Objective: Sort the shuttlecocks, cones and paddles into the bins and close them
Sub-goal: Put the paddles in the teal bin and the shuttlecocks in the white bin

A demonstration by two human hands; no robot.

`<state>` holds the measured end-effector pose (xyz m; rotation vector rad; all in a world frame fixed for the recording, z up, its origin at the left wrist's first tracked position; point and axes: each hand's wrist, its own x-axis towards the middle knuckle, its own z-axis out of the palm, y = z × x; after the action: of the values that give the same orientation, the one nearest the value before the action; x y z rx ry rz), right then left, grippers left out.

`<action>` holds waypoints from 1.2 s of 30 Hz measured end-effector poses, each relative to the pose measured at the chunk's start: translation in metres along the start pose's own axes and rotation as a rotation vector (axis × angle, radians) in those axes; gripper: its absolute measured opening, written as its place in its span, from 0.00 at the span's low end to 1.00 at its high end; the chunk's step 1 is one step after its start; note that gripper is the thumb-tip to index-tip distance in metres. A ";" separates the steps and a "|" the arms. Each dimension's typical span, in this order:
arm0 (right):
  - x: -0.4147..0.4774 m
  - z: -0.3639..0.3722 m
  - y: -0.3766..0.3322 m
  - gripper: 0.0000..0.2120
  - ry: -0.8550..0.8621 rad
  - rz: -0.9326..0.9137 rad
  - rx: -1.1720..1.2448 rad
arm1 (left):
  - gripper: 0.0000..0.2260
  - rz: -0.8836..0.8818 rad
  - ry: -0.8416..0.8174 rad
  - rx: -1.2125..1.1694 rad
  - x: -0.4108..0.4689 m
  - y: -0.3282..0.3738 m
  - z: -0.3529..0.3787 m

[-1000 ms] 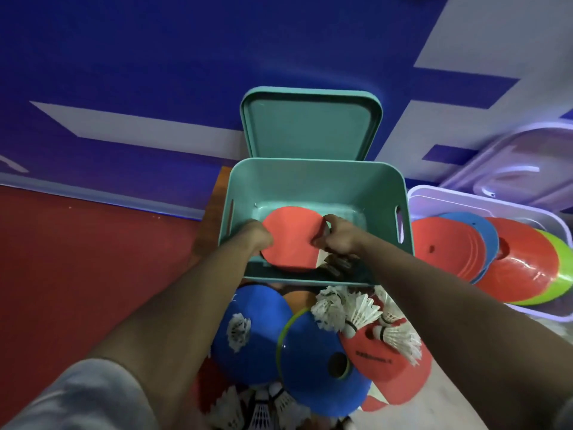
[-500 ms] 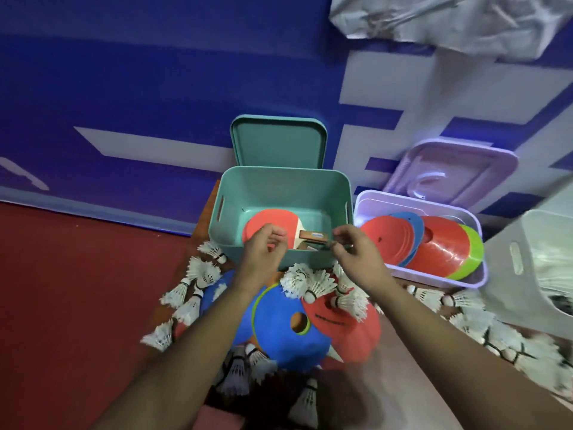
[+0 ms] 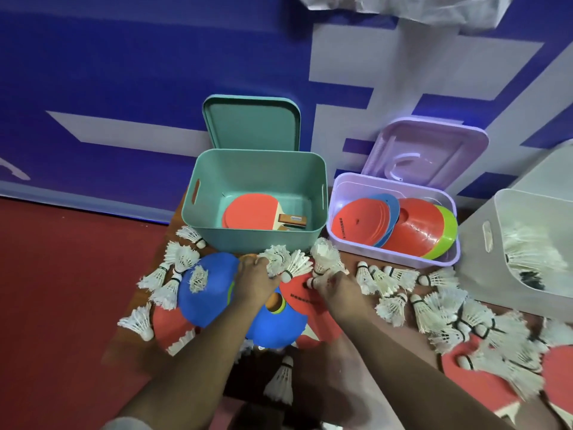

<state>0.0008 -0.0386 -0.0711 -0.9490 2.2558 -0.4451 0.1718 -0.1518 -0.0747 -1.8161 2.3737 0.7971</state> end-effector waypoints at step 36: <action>-0.063 -0.105 0.012 0.03 0.002 -0.687 0.151 | 0.38 0.184 -0.206 -0.982 -0.114 0.067 -0.025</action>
<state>-0.0426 0.0215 0.0273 -1.6276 1.8119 -0.8912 0.1522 -0.0489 0.0100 -1.5598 2.1651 2.3380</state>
